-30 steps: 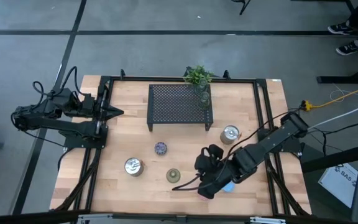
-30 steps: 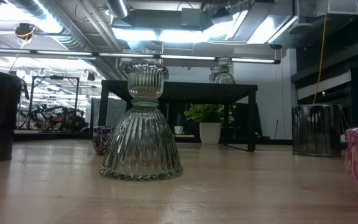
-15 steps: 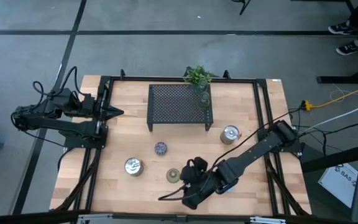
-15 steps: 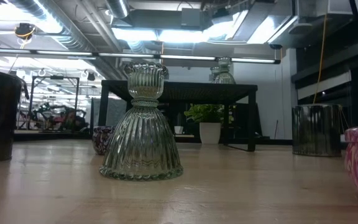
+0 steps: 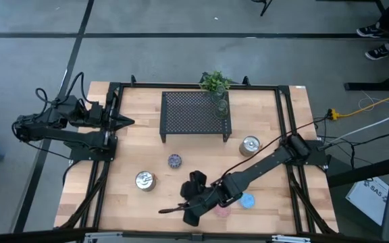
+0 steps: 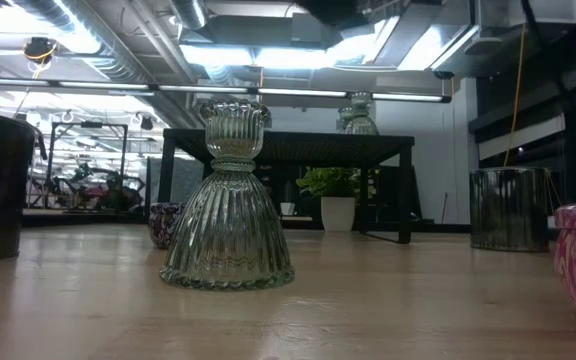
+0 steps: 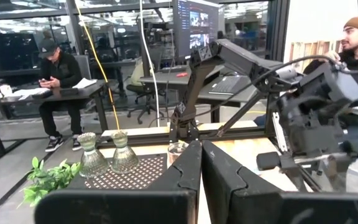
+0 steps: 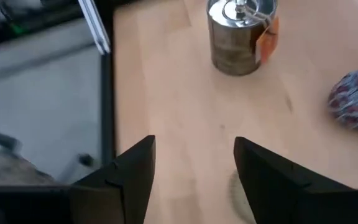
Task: Pick & Place candle stick holders
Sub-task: Put the transparent glass candle holder aligned with the other transparent glass candle holders on the shelf
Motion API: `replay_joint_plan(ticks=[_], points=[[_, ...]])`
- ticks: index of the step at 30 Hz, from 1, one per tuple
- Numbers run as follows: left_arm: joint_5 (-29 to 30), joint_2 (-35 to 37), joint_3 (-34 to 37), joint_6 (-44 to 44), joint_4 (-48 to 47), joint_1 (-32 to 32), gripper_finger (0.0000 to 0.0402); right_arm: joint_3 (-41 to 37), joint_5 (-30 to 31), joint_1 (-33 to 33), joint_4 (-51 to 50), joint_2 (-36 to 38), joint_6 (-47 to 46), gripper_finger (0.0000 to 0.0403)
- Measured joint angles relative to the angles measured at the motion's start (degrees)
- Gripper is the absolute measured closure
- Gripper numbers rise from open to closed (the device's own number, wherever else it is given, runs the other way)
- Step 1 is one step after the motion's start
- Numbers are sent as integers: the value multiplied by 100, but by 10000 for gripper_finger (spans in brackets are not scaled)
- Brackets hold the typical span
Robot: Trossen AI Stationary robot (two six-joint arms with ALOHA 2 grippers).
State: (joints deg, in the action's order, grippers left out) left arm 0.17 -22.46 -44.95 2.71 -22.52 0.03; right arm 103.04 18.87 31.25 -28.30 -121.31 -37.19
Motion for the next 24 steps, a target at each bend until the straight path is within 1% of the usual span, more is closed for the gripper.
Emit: replay_joint_plan(ticks=[3,5,16,24], points=[[-1,0,0,0,0,0,395,-2,9,-76,1,-3,678,182],[-1,-2,0,-1,-2,-2,395,0,12,-123,-2,-12,926,182],[0,-2,0,0,-1,-2,395,7,41,-157,-16,-102,959,182],[0,-1,0,-1,0,-1,395,2,40,-157,-587,-195,959,183]])
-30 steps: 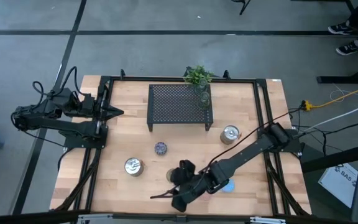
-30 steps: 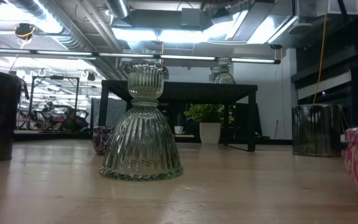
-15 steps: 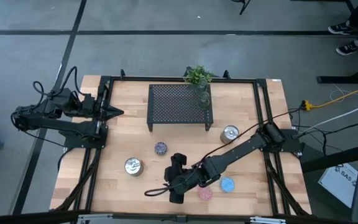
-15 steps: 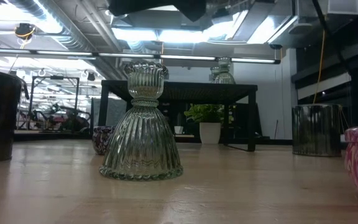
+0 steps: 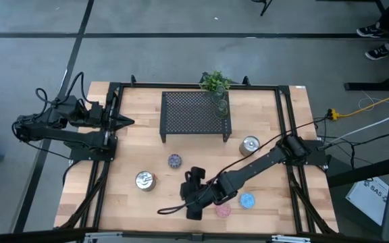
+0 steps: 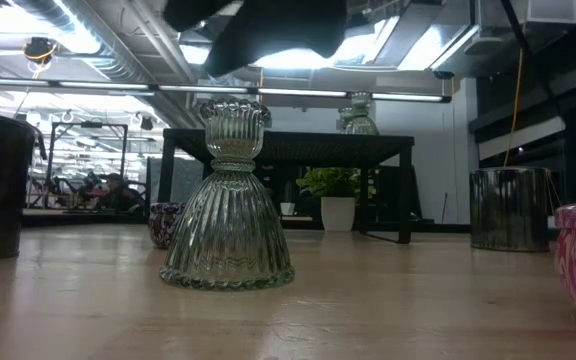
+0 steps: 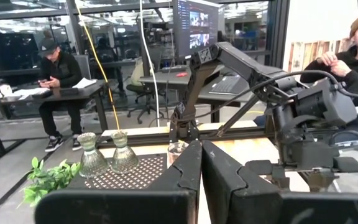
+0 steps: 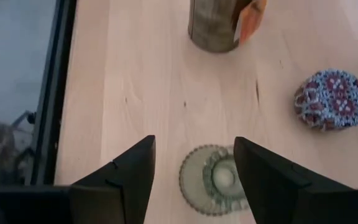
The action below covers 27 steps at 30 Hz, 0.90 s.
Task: Pick & Place candle stick holders
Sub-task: Put the transparent glass candle holder aligned with the other transparent glass candle holders on the shelf
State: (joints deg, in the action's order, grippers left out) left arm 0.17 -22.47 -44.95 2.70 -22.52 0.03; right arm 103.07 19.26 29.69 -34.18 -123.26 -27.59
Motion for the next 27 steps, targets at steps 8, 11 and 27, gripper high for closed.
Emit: replay_joint_plan(ticks=[8,11,27], points=[[2,-1,0,0,0,1,393,0,-33,-1,-144,-2,4,190],[2,-1,0,0,0,-2,395,0,-186,-1,-164,-53,-37,200],[2,1,0,0,0,1,395,4,-258,-137,-531,-235,56,232]])
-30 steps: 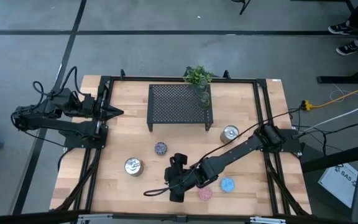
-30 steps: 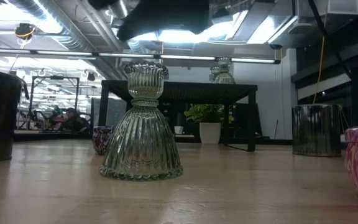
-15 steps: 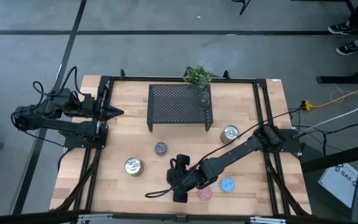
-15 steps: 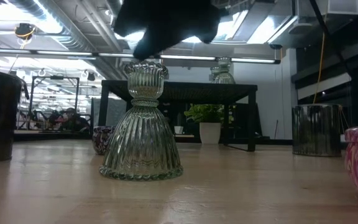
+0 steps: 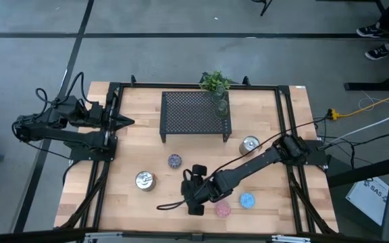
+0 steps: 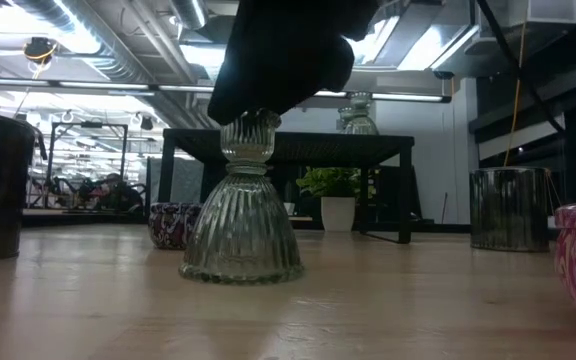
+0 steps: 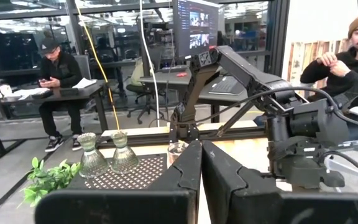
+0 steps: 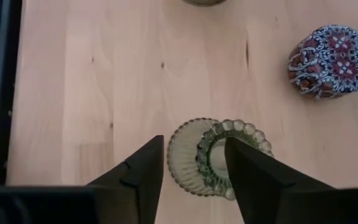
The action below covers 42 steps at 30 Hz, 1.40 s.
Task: Pick & Place candle stick holders
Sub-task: Put the transparent glass candle holder aligned with the other transparent glass candle holders on the shelf
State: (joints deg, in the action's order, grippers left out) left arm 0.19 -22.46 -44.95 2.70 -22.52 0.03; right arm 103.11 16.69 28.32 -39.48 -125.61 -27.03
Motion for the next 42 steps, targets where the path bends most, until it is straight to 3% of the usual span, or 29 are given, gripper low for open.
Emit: replay_joint_plan(ticks=[6,16,23,32,42], points=[[-1,-2,0,1,0,-2,395,9,17,-15,-56,-27,60,257],[0,0,0,0,0,-2,394,9,68,-22,-86,-32,-76,354],[-1,-2,0,1,0,-1,394,9,109,-32,-47,-34,-724,357],[-1,-2,0,2,0,0,395,166,-473,-62,-318,-38,-704,360],[0,-1,0,0,0,-1,395,701,-360,-58,-959,-80,-857,365]])
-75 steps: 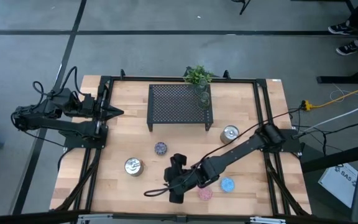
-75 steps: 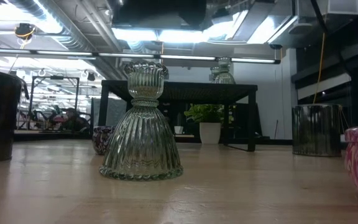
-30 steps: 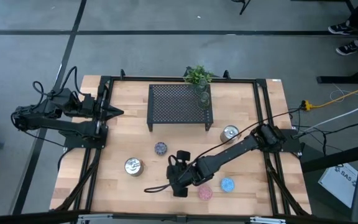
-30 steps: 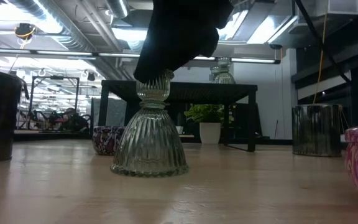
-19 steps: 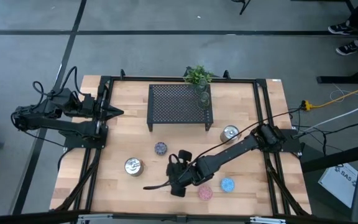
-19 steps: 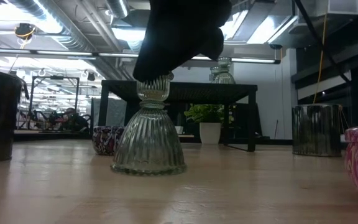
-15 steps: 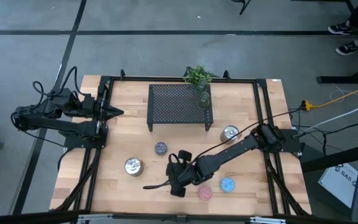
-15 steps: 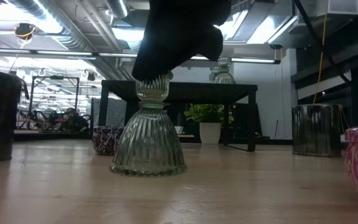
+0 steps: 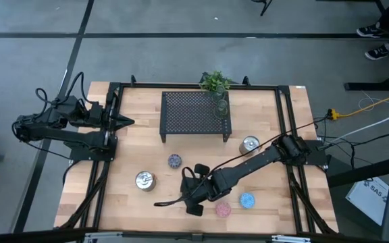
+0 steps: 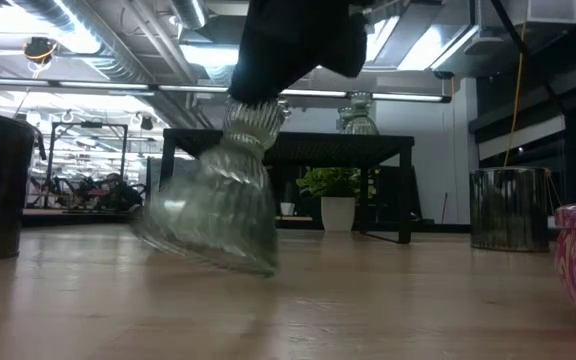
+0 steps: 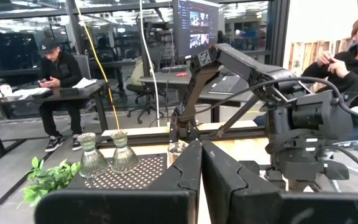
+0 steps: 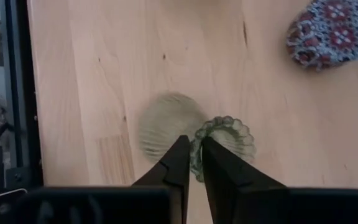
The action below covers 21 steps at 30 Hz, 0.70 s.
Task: Pick & Place candle stick holders
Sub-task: Put the transparent glass candle holder aligned with the other transparent glass candle holders on the shelf
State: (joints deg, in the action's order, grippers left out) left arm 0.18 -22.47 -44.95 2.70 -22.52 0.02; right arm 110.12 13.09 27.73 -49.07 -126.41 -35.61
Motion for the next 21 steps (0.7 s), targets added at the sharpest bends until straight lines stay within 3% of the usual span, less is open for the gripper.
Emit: replay_joint_plan(ticks=[11,21], points=[[-2,1,0,1,0,-1,395,484,27,-141,-489,-2,-4,371],[0,-1,0,0,0,-1,395,495,-630,-489,-730,182,820,371]])
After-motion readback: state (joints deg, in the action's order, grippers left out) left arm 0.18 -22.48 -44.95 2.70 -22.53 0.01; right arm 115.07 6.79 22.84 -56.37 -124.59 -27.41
